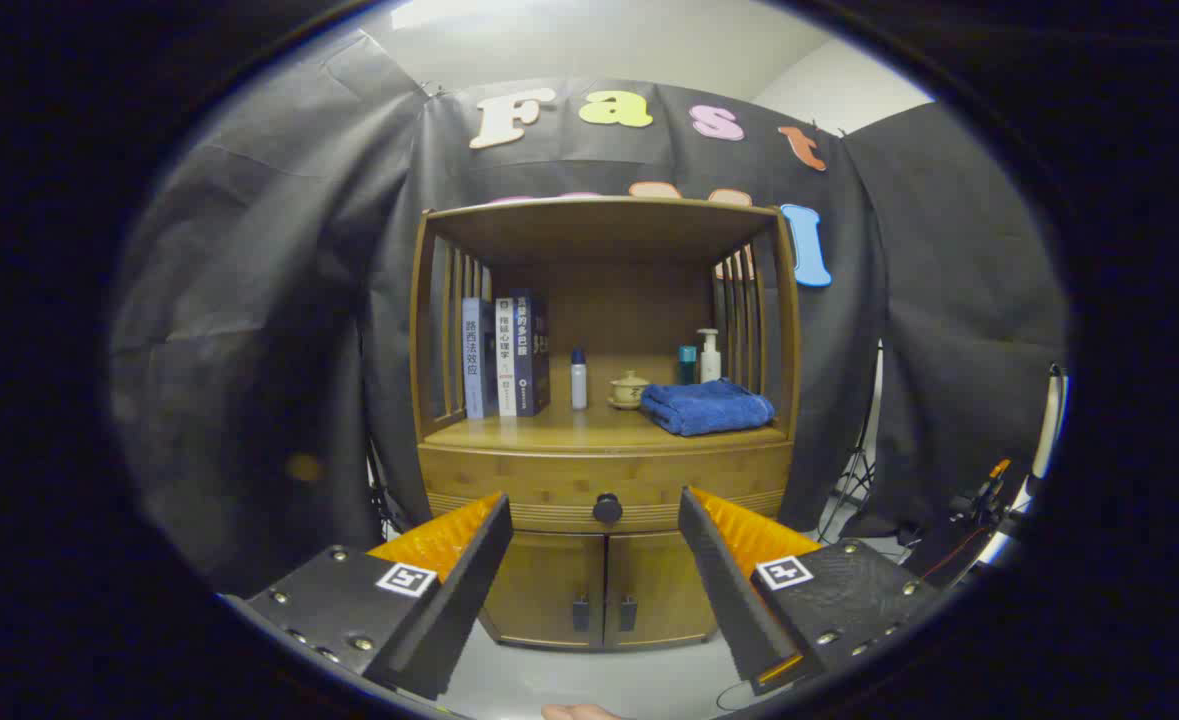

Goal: Pull open the drawer, take out the items inside it, and place them on the countertop above the cabinet.

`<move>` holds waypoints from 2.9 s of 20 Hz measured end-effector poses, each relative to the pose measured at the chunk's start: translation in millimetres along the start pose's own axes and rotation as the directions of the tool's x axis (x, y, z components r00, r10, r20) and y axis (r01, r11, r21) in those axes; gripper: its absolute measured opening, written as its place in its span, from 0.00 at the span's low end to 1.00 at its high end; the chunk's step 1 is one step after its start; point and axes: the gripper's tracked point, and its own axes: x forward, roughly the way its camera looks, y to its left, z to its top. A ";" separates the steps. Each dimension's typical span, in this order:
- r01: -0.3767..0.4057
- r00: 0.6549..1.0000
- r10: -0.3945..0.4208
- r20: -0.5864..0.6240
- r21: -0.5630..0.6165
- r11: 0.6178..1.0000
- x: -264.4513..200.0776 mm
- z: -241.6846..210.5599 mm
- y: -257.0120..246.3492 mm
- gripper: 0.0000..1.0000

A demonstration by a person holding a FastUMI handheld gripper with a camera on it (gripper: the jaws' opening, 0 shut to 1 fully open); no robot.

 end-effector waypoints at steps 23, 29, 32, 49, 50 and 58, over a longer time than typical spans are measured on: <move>0.006 0.995 -0.008 -0.101 -0.024 1.000 88.1 -49.2 15.4 1.00; 0.032 0.990 -0.031 -0.140 0.007 0.999 154.0 -69.6 2.5 1.00; 0.023 0.986 -0.026 -0.164 -0.021 1.000 189.0 -88.5 2.0 1.00; 0.021 0.980 -0.040 -0.195 -0.096 0.995 255.2 -151.7 -17.9 0.39; 0.007 0.980 -0.018 -0.201 -0.058 0.998 251.6 -153.5 -15.7 0.36; 0.011 0.988 -0.005 -0.155 0.036 0.999 203.2 -146.2 -16.6 0.35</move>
